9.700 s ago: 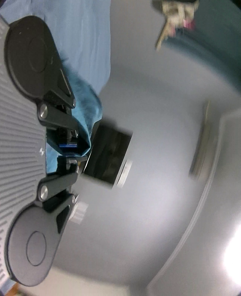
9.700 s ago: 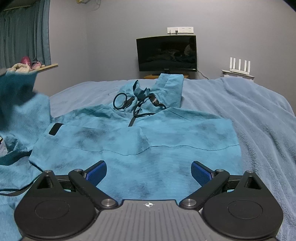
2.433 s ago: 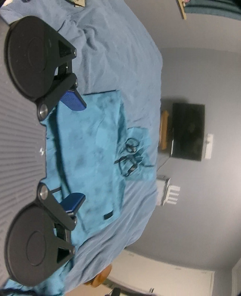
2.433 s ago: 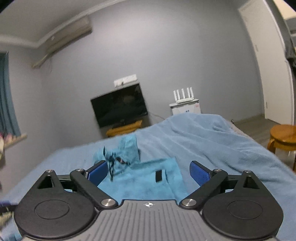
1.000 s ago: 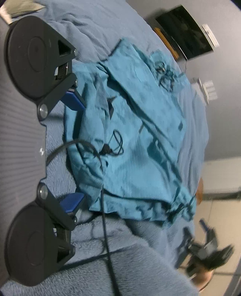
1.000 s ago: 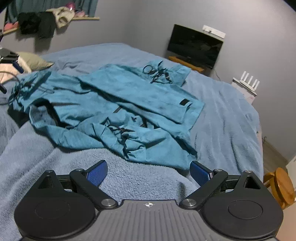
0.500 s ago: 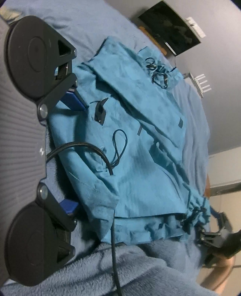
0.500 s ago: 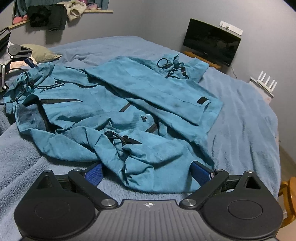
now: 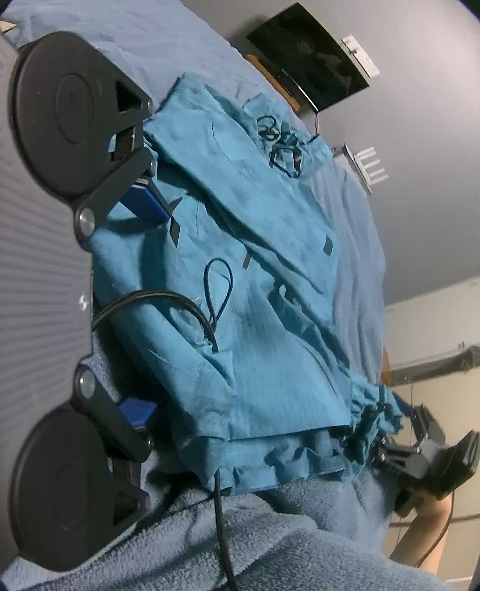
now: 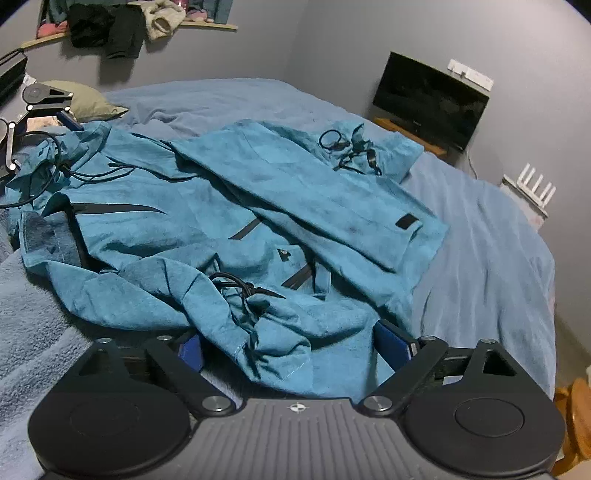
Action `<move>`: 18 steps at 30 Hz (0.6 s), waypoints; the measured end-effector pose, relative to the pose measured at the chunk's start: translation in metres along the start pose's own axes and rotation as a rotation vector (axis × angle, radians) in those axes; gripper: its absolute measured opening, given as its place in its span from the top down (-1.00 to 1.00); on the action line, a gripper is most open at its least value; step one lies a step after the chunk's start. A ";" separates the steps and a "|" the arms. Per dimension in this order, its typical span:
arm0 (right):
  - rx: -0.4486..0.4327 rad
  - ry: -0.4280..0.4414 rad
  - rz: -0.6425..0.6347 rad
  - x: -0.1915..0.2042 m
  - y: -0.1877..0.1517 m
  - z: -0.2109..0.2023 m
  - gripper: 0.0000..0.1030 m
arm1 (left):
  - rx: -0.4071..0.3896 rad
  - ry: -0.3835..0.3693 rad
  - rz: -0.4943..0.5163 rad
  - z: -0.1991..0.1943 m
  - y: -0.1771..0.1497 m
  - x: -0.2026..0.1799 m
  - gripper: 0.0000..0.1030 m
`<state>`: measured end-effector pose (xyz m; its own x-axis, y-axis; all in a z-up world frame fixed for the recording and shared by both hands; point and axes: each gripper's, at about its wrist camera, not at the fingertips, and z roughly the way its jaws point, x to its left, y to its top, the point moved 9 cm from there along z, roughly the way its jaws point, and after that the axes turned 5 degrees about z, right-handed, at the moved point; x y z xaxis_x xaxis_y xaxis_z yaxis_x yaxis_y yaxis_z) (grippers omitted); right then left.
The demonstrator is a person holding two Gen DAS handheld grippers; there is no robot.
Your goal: Fold large clothes
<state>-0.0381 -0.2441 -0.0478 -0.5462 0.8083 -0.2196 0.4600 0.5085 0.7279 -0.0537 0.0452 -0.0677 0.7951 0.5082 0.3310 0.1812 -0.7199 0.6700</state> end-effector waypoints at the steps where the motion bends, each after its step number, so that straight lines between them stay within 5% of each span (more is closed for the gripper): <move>1: -0.002 0.002 -0.002 0.000 0.001 0.001 -0.61 | 0.002 -0.013 -0.002 0.001 0.000 0.001 -0.78; 5: -0.002 -0.010 0.022 -0.006 0.004 0.005 0.00 | -0.001 -0.035 0.002 0.000 0.004 0.002 -0.59; 12: 0.009 -0.032 0.031 -0.009 -0.001 0.011 -0.12 | 0.003 -0.053 -0.031 -0.026 -0.001 -0.006 -0.60; 18: 0.013 -0.034 0.025 -0.007 -0.001 0.013 -0.16 | -0.223 -0.192 -0.281 -0.090 0.014 0.010 -0.75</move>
<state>-0.0254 -0.2461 -0.0551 -0.5101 0.8306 -0.2236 0.4822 0.4914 0.7253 -0.0954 0.0825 0.0045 0.8299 0.5580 -0.0017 0.2937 -0.4342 0.8516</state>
